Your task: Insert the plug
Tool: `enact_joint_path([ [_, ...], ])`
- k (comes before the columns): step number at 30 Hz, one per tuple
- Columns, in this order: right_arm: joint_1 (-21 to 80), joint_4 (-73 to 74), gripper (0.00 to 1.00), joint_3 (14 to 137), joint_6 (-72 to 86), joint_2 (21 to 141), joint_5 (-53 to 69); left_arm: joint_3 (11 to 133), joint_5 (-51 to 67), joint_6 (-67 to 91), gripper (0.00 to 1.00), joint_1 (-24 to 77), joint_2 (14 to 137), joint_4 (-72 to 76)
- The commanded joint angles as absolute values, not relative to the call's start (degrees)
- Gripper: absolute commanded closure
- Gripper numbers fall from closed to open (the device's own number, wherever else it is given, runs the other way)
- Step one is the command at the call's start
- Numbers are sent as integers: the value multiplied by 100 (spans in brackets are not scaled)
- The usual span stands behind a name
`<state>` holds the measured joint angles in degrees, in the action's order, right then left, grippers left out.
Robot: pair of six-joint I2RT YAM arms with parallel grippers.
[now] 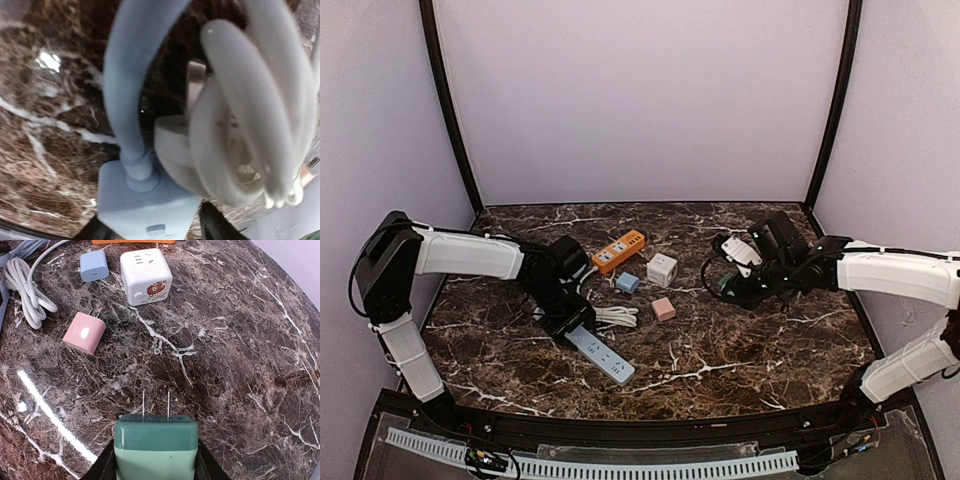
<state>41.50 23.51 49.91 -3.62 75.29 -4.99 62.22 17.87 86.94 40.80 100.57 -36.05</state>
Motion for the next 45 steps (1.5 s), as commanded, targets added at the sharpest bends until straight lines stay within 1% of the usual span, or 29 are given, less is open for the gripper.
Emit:
enact_joint_path([
  [1,4148,2353,88,5149,-377,7359,-451,6153,1886,8747,29,4266,10316,-3041],
  [3,4149,2331,88,5144,-407,7307,-335,6149,1774,8739,21,4252,10151,-3196],
  [6,4148,2288,88,5137,-451,7263,-189,6168,1772,8588,17,4141,9959,-3381],
  [11,4148,2258,88,5128,-473,7198,-69,6665,1410,7989,7,4045,9765,-4194],
  [15,4148,2163,88,5128,-476,7093,136,6863,1210,7630,4,4039,9488,-4606],
  [20,4157,2075,88,5218,-472,7016,368,6880,1051,7232,4,4030,8990,-4770],
  [23,4182,2045,88,5312,-512,7023,457,6718,1223,6744,4,4017,8686,-4282],
  [27,4217,2038,88,5449,-582,7031,593,6710,1240,5993,6,4012,8351,-4005],
  [31,4230,2020,87,5570,-656,6977,935,6918,1685,5173,7,4017,8257,-3627],
  [36,4254,1804,87,5629,-676,6803,1420,7467,2647,4351,9,4025,8451,-3218],
  [41,4287,1604,87,5612,-724,6660,1779,8310,3377,3893,10,4021,8873,-3179],
  [45,4327,1503,87,5682,-758,6671,2032,8761,3907,3769,12,4088,9202,-3008],
])
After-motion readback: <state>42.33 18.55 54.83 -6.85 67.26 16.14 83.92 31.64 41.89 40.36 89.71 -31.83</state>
